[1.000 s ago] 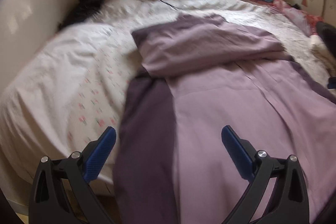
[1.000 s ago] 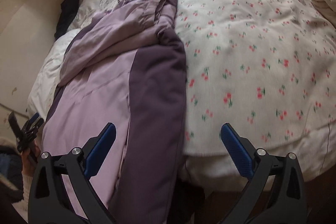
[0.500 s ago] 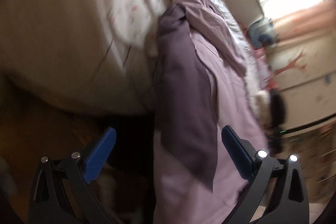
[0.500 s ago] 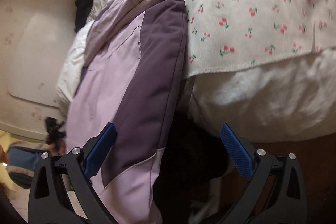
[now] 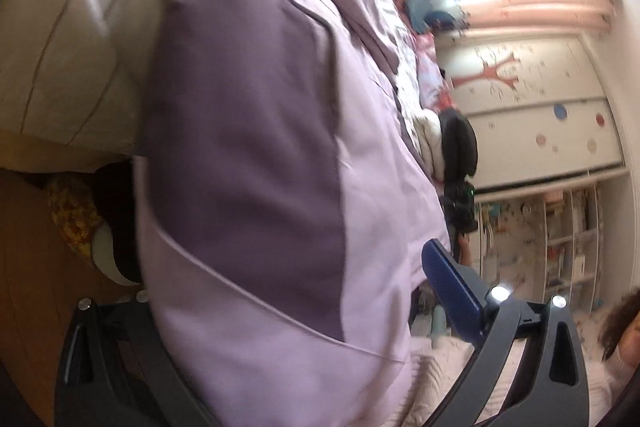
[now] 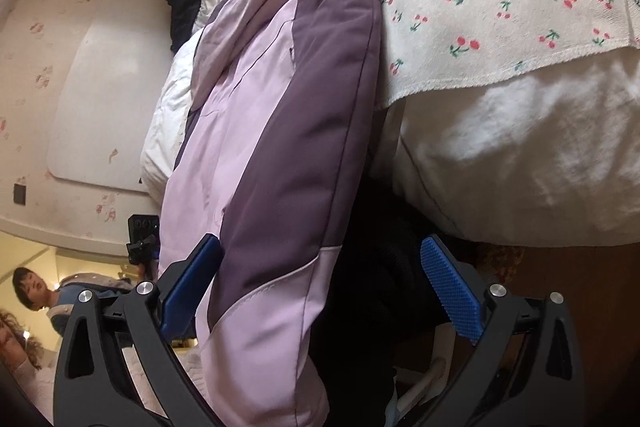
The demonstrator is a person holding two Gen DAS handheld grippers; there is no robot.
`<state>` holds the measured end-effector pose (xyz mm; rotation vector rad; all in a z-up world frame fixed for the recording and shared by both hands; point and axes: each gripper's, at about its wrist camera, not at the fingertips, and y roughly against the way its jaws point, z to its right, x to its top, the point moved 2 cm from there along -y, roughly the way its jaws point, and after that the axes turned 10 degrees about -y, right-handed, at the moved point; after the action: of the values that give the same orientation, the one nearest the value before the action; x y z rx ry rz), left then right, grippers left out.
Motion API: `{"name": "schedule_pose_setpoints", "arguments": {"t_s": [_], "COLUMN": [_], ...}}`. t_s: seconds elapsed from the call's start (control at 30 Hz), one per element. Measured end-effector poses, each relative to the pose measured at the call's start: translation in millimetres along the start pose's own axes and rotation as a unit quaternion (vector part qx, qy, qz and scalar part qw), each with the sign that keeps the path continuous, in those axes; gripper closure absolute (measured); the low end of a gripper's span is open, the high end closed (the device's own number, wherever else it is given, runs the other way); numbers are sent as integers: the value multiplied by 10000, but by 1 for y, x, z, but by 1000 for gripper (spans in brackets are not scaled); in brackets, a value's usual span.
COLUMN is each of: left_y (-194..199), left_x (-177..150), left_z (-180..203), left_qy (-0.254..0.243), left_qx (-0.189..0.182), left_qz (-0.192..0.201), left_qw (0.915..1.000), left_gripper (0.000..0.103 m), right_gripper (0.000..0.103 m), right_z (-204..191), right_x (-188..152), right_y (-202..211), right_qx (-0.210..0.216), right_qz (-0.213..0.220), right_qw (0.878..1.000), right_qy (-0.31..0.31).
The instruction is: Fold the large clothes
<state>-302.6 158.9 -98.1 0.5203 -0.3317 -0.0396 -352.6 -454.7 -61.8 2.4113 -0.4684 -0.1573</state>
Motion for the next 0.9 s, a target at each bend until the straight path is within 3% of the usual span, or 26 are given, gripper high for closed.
{"name": "schedule_pose_setpoints", "arguments": {"t_s": [0.2,0.37,0.53,0.73,0.83,0.9], "left_y": [17,17,23,12,22,27], "left_x": [1,-4,-4,-1,0,2], "left_z": [5,-12,-1,-13,-3,4], "left_qy": [-50,117,-50,49,-86,-256], "left_qx": [-435,-251,-618,-305,-799,-800], "left_qz": [224,59,199,-64,321,380], "left_qw": [9988,9996,9979,9995,9963,9957], "left_gripper": [6,7,6,7,7,7], "right_gripper": [6,6,6,7,21,30], "right_z": [-16,-12,-24,-37,-50,-53], "right_x": [-10,-11,-15,-19,-21,-22], "right_y": [-5,-17,-14,-11,13,16], "right_qx": [342,196,481,468,1181,1167], "right_qz": [-297,-421,-414,-313,207,237], "right_qw": [9984,9986,9972,9960,9880,9872], "right_qy": [345,263,399,694,978,1057]}}
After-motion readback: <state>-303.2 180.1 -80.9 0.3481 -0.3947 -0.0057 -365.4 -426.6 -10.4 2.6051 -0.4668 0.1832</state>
